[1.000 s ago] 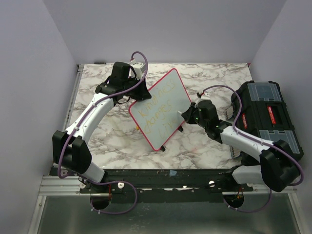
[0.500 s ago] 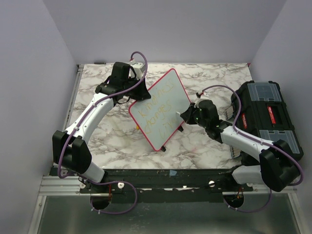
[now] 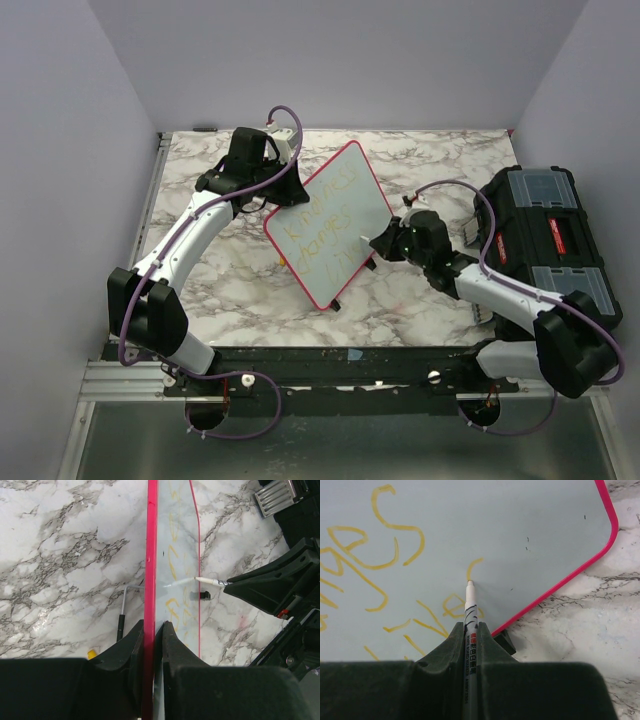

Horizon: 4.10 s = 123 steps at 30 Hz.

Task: Write a sentence on the whiteboard
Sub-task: Write a sentence on the whiteboard, then move the whiteboard to the center of the board.

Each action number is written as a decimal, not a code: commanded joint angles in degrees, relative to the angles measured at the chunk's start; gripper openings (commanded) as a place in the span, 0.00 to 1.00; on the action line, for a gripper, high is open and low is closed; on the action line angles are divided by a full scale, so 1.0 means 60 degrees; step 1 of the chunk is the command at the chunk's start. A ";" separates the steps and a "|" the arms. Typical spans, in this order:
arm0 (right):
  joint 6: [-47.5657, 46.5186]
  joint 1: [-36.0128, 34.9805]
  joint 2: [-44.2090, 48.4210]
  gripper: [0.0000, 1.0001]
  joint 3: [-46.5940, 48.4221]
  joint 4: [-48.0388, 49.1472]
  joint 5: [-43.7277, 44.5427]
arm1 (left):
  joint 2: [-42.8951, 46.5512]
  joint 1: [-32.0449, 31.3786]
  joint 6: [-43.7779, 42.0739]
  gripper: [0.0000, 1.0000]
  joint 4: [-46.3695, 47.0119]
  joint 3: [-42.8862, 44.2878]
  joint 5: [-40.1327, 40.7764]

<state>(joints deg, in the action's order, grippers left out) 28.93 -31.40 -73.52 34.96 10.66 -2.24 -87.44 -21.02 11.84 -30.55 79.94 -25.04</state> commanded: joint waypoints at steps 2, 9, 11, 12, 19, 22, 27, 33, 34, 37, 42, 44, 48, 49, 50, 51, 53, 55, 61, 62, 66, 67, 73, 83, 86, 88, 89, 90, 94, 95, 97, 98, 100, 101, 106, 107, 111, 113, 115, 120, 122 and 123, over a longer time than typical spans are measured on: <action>0.0037 -0.0084 0.0007 0.00 -0.0311 -0.0386 -0.0097 | -0.0102 -0.0070 -0.1357 0.00 -0.0783 -0.0140 0.1320; 0.0038 -0.0081 -0.0235 0.01 -0.0206 -0.0608 0.0529 | -0.0109 -0.0057 -0.1349 0.00 -0.0788 -0.0140 0.1360; 0.0033 -0.0084 -0.0327 0.01 -0.0132 -0.0651 0.0746 | -0.0104 -0.0062 -0.1355 0.00 -0.0788 -0.0151 0.1355; 0.0038 -0.0084 -0.0366 0.01 -0.0101 -0.0675 0.0842 | -0.0105 -0.0071 -0.1355 0.00 -0.0783 -0.0155 0.1359; 0.0008 -0.0083 -0.0533 0.01 0.0088 -0.0762 0.1164 | -0.0105 -0.0064 -0.1357 0.00 -0.0775 -0.0155 0.1338; 0.0001 -0.0084 -0.0528 0.01 0.0055 -0.0794 0.1113 | -0.0095 -0.0068 -0.1354 0.00 -0.0779 -0.0162 0.1330; 0.0024 -0.0082 -0.0362 0.01 -0.0075 -0.0867 0.0886 | -0.0110 -0.0071 -0.1349 0.00 -0.0776 -0.0170 0.1346; 0.0082 -0.0077 -0.0345 0.01 -0.0196 -0.0952 0.0628 | -0.0091 -0.0072 -0.1355 0.00 -0.0780 -0.0203 0.1360; 0.0073 -0.0083 -0.0345 0.01 -0.0234 -0.0959 0.0596 | -0.0085 -0.0068 -0.1356 0.00 -0.0783 -0.0199 0.1353; 0.0073 -0.0084 -0.0333 0.01 -0.0343 -0.0956 0.0464 | -0.0034 -0.0069 -0.1352 0.00 -0.0752 -0.0272 0.1360; 0.0043 -0.0081 -0.0207 0.01 -0.0459 -0.0902 -0.0006 | -0.0031 -0.0073 -0.1356 0.00 -0.0753 -0.0287 0.1382; 0.0064 -0.0081 -0.0171 0.01 -0.0497 -0.0856 -0.0254 | -0.0030 -0.0070 -0.1349 0.00 -0.0766 -0.0297 0.1371; 0.0164 -0.0083 -0.0061 0.01 -0.0553 -0.0730 -0.0630 | -0.0024 -0.0062 -0.1352 0.00 -0.0768 -0.0300 0.1390; 0.0169 -0.0084 -0.0013 0.01 -0.0563 -0.0723 -0.0672 | -0.0013 -0.0071 -0.1353 0.00 -0.0768 -0.0291 0.1390; 0.0174 -0.0084 0.0044 0.01 -0.0544 -0.0736 -0.0681 | -0.0016 -0.0069 -0.1355 0.00 -0.0766 -0.0291 0.1389; 0.0176 -0.0077 0.0100 0.01 -0.0500 -0.0749 -0.0702 | -0.0003 -0.0076 -0.1349 0.00 -0.0759 -0.0297 0.1397; 0.0149 -0.0075 0.0281 0.01 -0.0405 -0.0789 -0.0732 | -0.0005 -0.0070 -0.1355 0.00 -0.0752 -0.0310 0.1401; 0.0137 -0.0075 0.0471 0.01 -0.0299 -0.0948 -0.0608 | -0.0002 -0.0073 -0.1354 0.00 -0.0742 -0.0332 0.1417; 0.0238 -0.0084 0.1789 0.00 0.0026 -0.1585 0.0311 | 0.0093 -0.0063 -0.1386 0.00 -0.0751 -0.0399 0.1521; 0.0263 -0.0077 0.2088 0.01 0.0054 -0.1647 0.0671 | 0.0110 -0.0071 -0.1385 0.00 -0.0737 -0.0404 0.1523; 0.0121 -0.0084 0.3242 0.00 0.0245 -0.2178 0.1408 | 0.0116 -0.0074 -0.1358 0.00 -0.0774 -0.0437 0.1451; 0.0097 -0.0080 0.3463 0.01 0.0312 -0.2316 0.1560 | 0.0115 -0.0079 -0.1354 0.00 -0.0779 -0.0435 0.1439; 0.0048 -0.0084 0.3942 0.01 0.0404 -0.2770 0.1784 | 0.0043 -0.0066 -0.1244 0.00 -0.0916 -0.0431 0.1433; 0.0113 -0.0083 0.3840 0.01 0.0100 -0.2546 0.1593 | -0.0104 -0.0087 -0.0978 0.00 -0.1723 -0.0039 0.1678; 0.0082 -0.0084 0.3902 0.01 0.0058 -0.2530 0.1573 | 0.0036 -0.0081 -0.0872 0.00 -0.1906 -0.0113 0.1733; 0.0075 -0.0079 0.3918 0.01 -0.0007 -0.2485 0.1511 | 0.0127 -0.0085 -0.0739 0.00 -0.2001 -0.0175 0.1689; 0.0048 -0.0083 0.3905 0.01 -0.0036 -0.2452 0.1467 | 0.0191 -0.0086 -0.0694 0.00 -0.2024 -0.0217 0.1639; 0.0050 -0.0084 0.3878 0.01 -0.0037 -0.2435 0.1433 | 0.0244 -0.0085 -0.0659 0.00 -0.2028 -0.0255 0.1584; 0.0033 -0.0083 0.3773 0.01 -0.0052 -0.2435 0.1369 | 0.0512 -0.0077 -0.0701 0.00 -0.2158 -0.0320 0.1562; 0.0041 -0.0084 0.3771 0.01 -0.0065 -0.2439 0.1370 | 0.0581 -0.0083 -0.0738 0.00 -0.2234 -0.0309 0.1601; 0.0017 -0.0083 0.3819 0.01 -0.0108 -0.2435 0.1397 | 0.0692 -0.0078 -0.0771 0.00 -0.2355 -0.0302 0.1665; 0.0016 -0.0083 0.3826 0.01 -0.0126 -0.2410 0.1406 | 0.0751 -0.0086 -0.0759 0.00 -0.2402 -0.0308 0.1692; 0.0025 -0.0081 0.3786 0.01 -0.0142 -0.2398 0.1385 | 0.0881 -0.0083 -0.0723 0.00 -0.2489 -0.0324 0.1712; 0.0017 -0.0083 0.3772 0.01 -0.0124 -0.2391 0.1370 | 0.0943 -0.0086 -0.0700 0.00 -0.2531 -0.0356 0.1713; 0.0011 -0.0083 0.3786 0.01 -0.0154 -0.2392 0.1369 | 0.1489 -0.0078 -0.0641 0.00 -0.2600 -0.0797 0.1730; 0.0008 -0.0081 0.3793 0.01 -0.0156 -0.2391 0.1366 | 0.1578 -0.0077 -0.0606 0.00 -0.2573 -0.0933 0.1712; 0.0022 -0.0084 0.3721 0.01 -0.0157 -0.2318 0.1314 | 0.1819 -0.0084 -0.0466 0.00 -0.2404 -0.1491 0.1674; 0.0017 -0.0081 0.3718 0.01 -0.0176 -0.2289 0.1296 | 0.1919 -0.0086 -0.0381 0.00 -0.2262 -0.1807 0.1790; 0.0026 -0.0085 0.3715 0.01 -0.0188 -0.2289 0.1300 | 0.2055 -0.0084 -0.0189 0.00 -0.2101 -0.2139 0.2016; 0.0042 -0.0084 0.3768 0.01 -0.0216 -0.2289 0.1251 | 0.2406 -0.0080 0.0270 0.00 -0.1899 -0.2738 0.2237; 0.0066 -0.0082 0.3757 0.01 -0.0238 -0.2289 0.1252 | 0.2608 -0.0077 0.0433 0.00 -0.1856 -0.2984 0.2358; 0.0058 -0.0084 0.3769 0.01 -0.0254 -0.2289 0.1252 | 0.2700 -0.0075 0.0528 0.00 -0.1813 -0.3115 0.2468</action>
<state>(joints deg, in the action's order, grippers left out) 29.93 -31.55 -51.00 34.41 -3.55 6.26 -71.53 -21.34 16.49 -34.57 66.35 -20.29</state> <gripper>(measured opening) 0.109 0.157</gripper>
